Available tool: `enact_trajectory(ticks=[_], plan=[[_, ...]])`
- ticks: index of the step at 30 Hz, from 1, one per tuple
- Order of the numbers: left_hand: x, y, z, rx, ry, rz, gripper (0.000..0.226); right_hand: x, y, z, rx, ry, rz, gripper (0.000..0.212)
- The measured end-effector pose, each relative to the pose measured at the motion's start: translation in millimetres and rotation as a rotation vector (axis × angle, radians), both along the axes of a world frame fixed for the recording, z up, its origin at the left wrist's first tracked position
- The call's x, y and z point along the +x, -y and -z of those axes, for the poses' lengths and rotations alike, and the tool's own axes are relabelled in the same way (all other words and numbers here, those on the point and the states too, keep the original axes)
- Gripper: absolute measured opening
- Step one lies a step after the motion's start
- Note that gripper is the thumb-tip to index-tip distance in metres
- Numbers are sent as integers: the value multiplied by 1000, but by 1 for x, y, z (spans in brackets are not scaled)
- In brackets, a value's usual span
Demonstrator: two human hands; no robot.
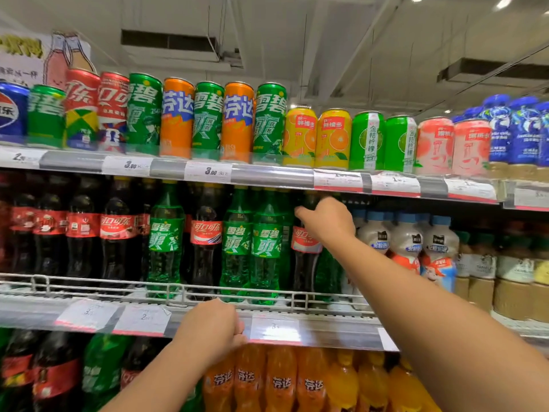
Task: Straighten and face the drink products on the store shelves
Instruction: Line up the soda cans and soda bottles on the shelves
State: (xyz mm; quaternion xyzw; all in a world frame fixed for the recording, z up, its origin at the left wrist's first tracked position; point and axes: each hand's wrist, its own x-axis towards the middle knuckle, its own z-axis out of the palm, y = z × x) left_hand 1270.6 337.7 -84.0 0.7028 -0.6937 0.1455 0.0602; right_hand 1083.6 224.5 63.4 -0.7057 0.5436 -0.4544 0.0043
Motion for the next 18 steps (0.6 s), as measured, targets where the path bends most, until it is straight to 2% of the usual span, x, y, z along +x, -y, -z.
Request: enact_trajectory(ticks=[6,10,13,18], plan=[[3,2,-1,0,-50,-9,38,-24,-4,5,-2,123,5,41],[3,2,0,2,-55,3,39,-40,-8,11,15,223,-3,49],[0,0,-1,-17,-48,-19,47,-60,-11,17,46,330,-34,46],[-4,-5,-2,-4,-75,-31,52,-70,-34,38,-32,492,-227,32]])
